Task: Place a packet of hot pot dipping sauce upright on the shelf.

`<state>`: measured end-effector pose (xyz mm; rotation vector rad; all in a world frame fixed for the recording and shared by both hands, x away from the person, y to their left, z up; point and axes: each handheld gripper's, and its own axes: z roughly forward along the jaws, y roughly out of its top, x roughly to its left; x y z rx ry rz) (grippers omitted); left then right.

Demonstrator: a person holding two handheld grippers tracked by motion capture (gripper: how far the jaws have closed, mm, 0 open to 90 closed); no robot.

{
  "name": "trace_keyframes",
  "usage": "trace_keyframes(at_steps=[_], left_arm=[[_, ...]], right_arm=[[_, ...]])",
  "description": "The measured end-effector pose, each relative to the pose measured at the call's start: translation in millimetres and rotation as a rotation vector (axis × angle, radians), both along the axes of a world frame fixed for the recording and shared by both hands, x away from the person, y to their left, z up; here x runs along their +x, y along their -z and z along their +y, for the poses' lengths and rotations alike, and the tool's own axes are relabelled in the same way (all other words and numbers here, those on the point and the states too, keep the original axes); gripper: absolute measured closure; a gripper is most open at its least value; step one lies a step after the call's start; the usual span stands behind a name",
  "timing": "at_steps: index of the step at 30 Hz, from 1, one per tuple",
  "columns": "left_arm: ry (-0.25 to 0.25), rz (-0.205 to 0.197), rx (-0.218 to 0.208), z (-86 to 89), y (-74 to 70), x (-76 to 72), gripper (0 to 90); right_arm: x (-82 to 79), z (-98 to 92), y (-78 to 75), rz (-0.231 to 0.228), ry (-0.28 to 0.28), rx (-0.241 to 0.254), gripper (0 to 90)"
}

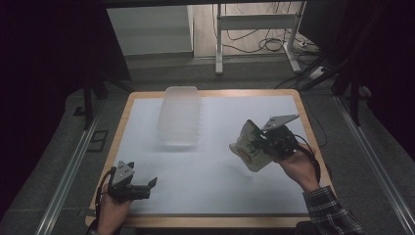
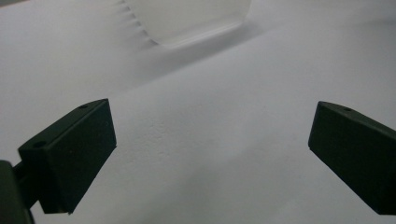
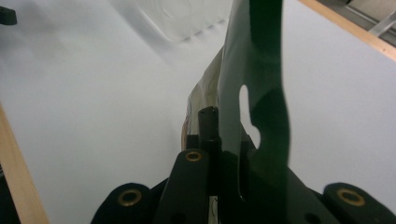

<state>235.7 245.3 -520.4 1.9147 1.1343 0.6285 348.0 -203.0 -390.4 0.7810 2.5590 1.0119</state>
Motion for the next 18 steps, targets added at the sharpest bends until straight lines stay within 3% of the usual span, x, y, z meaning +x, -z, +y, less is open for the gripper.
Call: trace_keyframes(at_steps=[9,18], left_arm=[[0.010,-0.004,-0.001,-0.3,-0.2,-0.1,0.6],[0.012,-0.004,-0.002,-0.5,-0.6,-0.3,0.6]], right_arm=[[17.1,6.0,-12.5,-0.012,-0.053,0.029,89.3],[34.8,23.2,-15.4,-0.003,-0.104,0.035,89.3]])
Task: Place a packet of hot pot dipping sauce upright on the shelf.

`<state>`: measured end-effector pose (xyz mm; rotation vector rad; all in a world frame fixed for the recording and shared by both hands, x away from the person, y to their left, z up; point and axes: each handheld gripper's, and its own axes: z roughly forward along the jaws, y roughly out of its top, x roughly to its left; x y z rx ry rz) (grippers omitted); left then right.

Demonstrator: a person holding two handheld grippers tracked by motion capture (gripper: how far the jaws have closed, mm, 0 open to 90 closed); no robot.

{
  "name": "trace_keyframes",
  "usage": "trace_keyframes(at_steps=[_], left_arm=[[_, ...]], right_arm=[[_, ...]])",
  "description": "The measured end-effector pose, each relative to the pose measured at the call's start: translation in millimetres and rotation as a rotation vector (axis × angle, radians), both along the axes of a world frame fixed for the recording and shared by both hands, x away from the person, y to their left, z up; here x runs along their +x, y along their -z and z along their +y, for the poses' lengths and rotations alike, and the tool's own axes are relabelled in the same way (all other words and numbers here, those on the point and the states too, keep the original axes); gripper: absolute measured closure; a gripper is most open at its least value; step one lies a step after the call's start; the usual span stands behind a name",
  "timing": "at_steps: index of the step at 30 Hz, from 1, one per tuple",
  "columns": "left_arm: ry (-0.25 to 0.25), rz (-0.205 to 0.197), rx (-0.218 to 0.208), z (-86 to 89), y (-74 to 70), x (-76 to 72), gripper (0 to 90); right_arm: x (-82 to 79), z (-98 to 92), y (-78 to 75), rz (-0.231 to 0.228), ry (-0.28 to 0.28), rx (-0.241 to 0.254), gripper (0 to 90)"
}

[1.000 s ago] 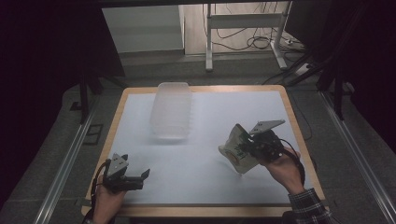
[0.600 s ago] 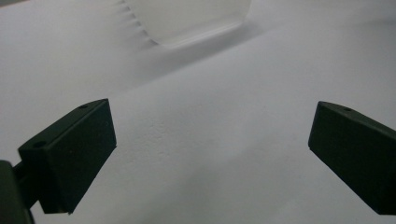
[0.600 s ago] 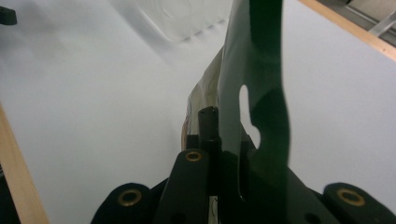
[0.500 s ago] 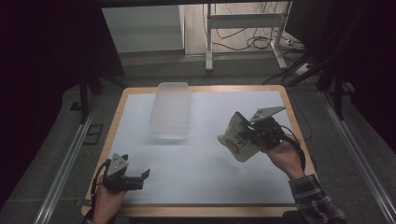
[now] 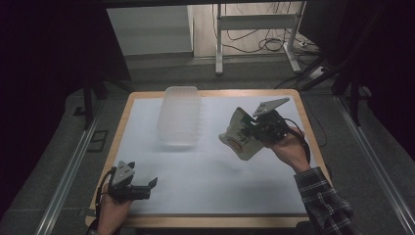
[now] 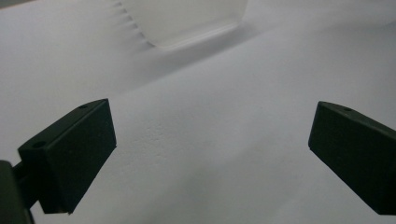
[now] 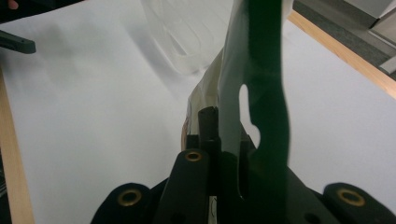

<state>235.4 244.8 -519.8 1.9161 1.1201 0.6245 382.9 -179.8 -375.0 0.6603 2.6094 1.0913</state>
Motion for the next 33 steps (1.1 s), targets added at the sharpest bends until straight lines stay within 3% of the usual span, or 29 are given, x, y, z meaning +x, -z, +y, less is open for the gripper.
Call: trace_keyframes(at_steps=[33], left_arm=[[0.021,-0.026,-0.002,-1.0,-2.2,-1.5,0.3]], right_arm=[[52.2,66.6,-7.8,-0.009,-0.114,-0.019,89.3]])
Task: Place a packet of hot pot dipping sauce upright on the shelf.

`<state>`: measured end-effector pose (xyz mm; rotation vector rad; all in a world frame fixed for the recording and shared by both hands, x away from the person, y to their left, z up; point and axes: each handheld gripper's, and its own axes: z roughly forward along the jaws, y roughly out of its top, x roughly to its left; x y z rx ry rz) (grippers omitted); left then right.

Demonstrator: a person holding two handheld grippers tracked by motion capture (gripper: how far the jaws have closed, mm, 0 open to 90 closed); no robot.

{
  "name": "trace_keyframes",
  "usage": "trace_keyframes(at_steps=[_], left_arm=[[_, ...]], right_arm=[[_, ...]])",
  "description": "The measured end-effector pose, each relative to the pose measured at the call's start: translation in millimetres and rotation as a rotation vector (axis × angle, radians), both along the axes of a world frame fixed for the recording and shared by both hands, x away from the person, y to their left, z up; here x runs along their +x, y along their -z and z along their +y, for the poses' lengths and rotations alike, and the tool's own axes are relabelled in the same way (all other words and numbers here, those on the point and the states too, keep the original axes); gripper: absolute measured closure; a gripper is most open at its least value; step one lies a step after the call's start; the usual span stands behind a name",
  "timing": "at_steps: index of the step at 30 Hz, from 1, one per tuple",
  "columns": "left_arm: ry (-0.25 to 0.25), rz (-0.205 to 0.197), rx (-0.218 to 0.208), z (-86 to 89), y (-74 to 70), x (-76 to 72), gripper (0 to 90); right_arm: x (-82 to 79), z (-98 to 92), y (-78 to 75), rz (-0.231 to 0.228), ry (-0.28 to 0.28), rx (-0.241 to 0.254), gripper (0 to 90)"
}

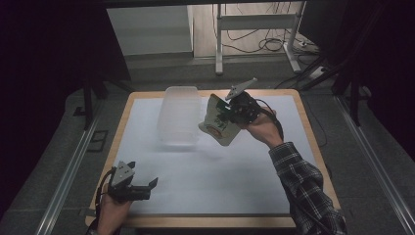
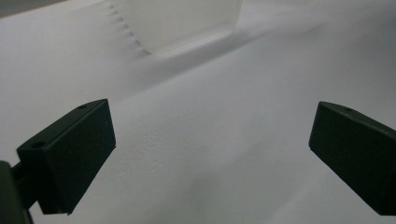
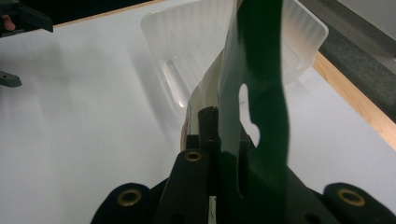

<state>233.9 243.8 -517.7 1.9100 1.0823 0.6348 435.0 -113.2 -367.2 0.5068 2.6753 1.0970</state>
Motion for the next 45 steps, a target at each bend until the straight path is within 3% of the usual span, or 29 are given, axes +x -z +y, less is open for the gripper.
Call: trace_keyframes(at_steps=[15,35,45], left_arm=[[0.002,-0.008,-0.005,-0.7,-0.7,-0.3,0.1],[-0.003,-0.017,-0.006,0.7,-1.9,-0.7,0.1],[-0.007,-0.021,-0.013,1.9,-2.7,-1.1,0.0]], right_arm=[[22.0,20.0,-3.3,-0.037,-0.040,-0.033,89.3],[49.4,67.3,2.7,-0.030,-0.143,-0.127,89.2],[56.7,92.4,5.0,-0.041,-0.171,-0.121,89.2]])
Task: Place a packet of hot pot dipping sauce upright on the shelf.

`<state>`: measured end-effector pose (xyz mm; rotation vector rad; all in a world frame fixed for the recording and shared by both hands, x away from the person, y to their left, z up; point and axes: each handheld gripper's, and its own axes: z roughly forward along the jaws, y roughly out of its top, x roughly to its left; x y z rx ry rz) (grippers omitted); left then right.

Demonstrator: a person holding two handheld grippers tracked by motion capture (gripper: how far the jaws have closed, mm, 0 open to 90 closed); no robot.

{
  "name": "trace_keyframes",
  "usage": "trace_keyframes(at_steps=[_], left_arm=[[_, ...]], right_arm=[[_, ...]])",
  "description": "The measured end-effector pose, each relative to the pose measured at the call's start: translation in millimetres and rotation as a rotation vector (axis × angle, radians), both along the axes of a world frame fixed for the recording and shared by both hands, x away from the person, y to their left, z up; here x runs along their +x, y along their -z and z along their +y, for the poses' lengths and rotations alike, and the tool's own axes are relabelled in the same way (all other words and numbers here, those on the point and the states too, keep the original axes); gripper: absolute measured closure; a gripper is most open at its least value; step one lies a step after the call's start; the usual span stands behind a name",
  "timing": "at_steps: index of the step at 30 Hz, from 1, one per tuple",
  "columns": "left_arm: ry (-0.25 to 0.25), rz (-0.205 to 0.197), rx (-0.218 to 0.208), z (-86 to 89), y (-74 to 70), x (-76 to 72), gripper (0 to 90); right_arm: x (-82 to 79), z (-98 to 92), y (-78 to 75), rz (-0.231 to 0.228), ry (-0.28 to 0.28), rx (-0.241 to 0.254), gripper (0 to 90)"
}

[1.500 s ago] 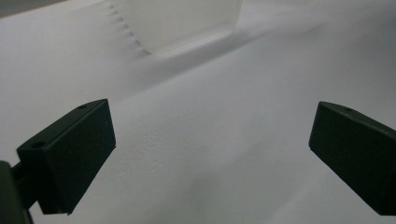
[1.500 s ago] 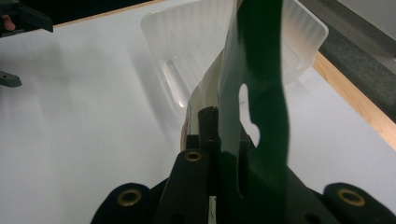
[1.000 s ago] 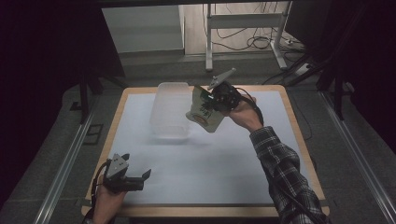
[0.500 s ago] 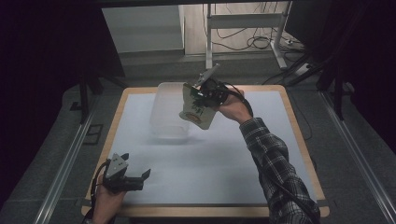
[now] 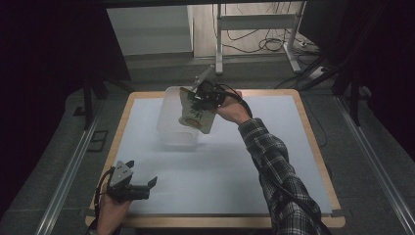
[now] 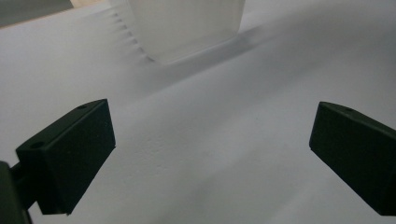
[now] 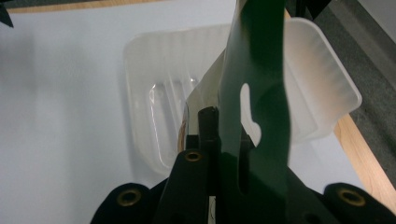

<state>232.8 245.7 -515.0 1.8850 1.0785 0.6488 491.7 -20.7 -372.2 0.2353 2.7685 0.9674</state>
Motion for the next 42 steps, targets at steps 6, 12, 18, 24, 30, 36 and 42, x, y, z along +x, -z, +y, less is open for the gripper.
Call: trace_keyframes(at_steps=[6,12,18,24,30,36,42], left_arm=[[0.001,-0.001,0.001,0.0,-0.2,-0.1,0.0],[0.002,0.000,0.000,0.0,-0.2,-0.1,0.0],[0.001,0.000,0.001,0.1,-0.3,-0.1,0.0],[0.002,0.000,0.001,0.4,-0.5,-0.3,0.1],[0.002,0.002,0.000,0.2,-0.2,-0.1,0.0],[0.002,0.001,0.000,0.2,-0.2,-0.2,0.0],[0.002,0.003,0.001,-0.1,-0.1,-0.1,0.1]], right_arm=[[0.7,13.0,-1.8,-0.008,-0.018,0.006,89.2],[1.3,23.7,-1.0,-0.015,-0.036,0.013,89.2],[2.5,34.0,0.6,-0.017,-0.049,0.025,89.2],[4.5,42.9,7.3,-0.010,-0.061,0.027,89.2],[7.3,46.7,13.7,0.003,-0.064,0.019,89.1],[8.8,51.3,25.3,0.007,-0.063,-0.008,89.0],[10.5,54.5,33.6,0.019,-0.056,-0.015,88.9]])
